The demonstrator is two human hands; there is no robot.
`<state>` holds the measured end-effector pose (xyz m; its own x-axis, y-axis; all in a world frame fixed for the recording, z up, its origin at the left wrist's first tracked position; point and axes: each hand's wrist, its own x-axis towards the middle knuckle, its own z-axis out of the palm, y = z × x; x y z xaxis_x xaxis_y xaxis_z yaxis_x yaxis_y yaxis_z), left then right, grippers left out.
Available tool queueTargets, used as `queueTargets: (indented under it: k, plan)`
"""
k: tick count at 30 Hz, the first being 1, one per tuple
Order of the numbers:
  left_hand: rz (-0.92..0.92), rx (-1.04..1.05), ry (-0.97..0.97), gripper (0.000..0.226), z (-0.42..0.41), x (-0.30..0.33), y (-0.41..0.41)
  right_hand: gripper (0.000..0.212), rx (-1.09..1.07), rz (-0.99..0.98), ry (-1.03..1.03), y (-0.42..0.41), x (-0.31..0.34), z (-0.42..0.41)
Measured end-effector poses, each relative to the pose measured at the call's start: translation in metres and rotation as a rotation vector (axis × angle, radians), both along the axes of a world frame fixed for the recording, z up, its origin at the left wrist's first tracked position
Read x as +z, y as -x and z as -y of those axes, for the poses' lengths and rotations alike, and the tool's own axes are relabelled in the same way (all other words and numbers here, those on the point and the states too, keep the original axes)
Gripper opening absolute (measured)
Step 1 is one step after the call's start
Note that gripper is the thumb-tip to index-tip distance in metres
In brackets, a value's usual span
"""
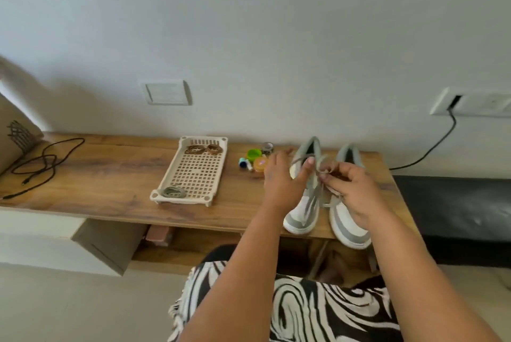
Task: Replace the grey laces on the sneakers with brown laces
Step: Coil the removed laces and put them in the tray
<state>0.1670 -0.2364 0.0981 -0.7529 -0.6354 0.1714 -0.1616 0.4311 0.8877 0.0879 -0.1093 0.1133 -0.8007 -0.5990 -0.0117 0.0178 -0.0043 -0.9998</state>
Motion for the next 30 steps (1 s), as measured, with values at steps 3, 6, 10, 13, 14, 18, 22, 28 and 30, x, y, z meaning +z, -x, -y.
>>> queueTargets:
  k: [3, 6, 10, 13, 14, 18, 22, 28, 30]
  plan:
    - [0.037, -0.119, -0.175, 0.037, -0.028, 0.001, 0.012, 0.017, 0.061, 0.111, 0.082, 0.011, 0.002, -0.028]
    - [0.122, -0.194, -0.315, 0.035, -0.037, -0.001, 0.019, 0.024, 0.002, 0.064, 0.035, 0.024, -0.009, -0.042]
    - [0.197, -0.263, -0.307, 0.037, -0.032, 0.007, 0.013, 0.024, 0.037, 0.158, 0.092, 0.038, -0.014, -0.041]
    - [0.22, -0.304, -0.325, 0.038, -0.027, 0.012, 0.007, 0.028, 0.167, 0.187, 0.178, 0.042, -0.01, -0.041]
    - [0.201, -0.313, -0.353, 0.038, -0.026, 0.014, 0.005, 0.032, 0.219, 0.167, 0.15, 0.041, -0.01, -0.04]
    - [0.186, -0.401, -0.358, 0.033, -0.018, 0.011, 0.001, 0.03, 0.352, 0.069, -0.025, 0.033, -0.011, -0.027]
    - [0.166, -0.472, -0.399, 0.031, -0.009, 0.003, -0.003, 0.043, 0.254, 0.116, -0.004, 0.027, -0.011, -0.012]
    - [0.092, -0.471, -0.544, 0.017, -0.008, 0.004, 0.006, 0.039, 0.16, 0.294, 0.125, 0.029, -0.02, 0.004]
    - [0.057, -0.454, -0.6, 0.01, -0.005, 0.002, 0.008, 0.038, 0.17, 0.36, 0.194, 0.03, -0.019, 0.005]
